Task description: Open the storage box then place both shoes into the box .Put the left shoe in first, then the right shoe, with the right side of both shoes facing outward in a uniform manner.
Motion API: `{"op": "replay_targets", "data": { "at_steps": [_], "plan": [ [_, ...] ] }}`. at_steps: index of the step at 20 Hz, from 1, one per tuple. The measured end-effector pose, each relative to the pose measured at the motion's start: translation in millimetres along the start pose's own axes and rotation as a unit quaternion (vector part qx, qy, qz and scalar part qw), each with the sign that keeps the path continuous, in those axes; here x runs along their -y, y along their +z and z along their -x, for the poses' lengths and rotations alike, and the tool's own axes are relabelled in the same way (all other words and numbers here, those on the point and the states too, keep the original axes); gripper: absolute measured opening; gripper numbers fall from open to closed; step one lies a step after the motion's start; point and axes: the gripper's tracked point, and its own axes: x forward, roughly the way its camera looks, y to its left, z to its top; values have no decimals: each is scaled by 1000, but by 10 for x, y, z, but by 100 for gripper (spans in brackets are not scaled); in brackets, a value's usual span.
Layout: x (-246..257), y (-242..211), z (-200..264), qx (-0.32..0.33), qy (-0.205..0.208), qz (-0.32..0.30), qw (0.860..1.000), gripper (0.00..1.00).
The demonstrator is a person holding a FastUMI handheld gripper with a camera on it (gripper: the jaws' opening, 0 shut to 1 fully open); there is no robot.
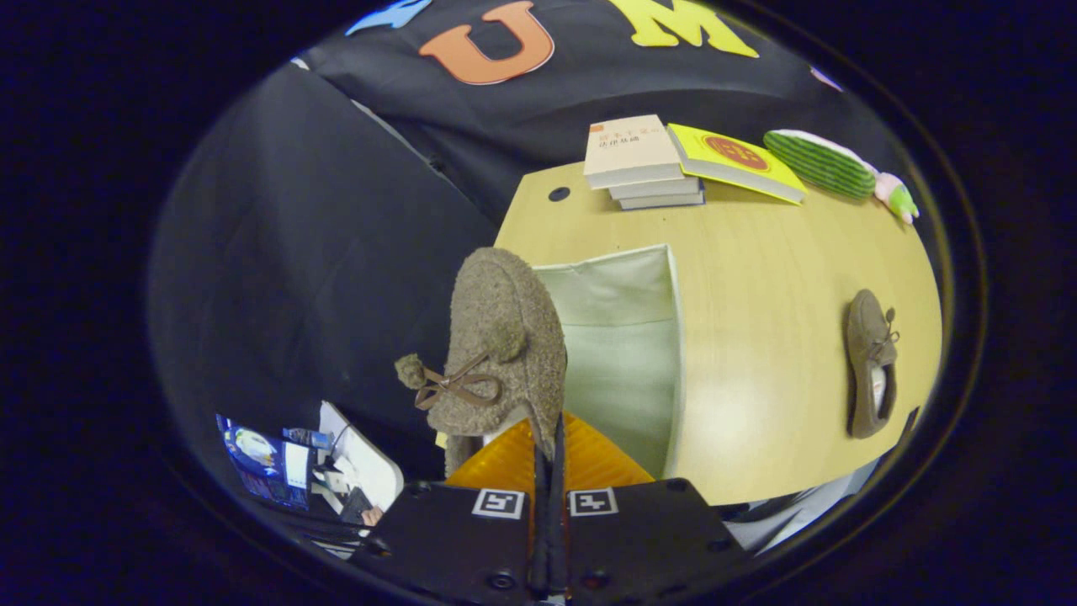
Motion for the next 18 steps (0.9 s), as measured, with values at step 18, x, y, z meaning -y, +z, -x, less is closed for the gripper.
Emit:
{"op": "replay_targets", "data": {
  "at_steps": [18],
  "plan": [
    [36, -315, -931, -3, -38, 10, 999, 31]
  ]
}}
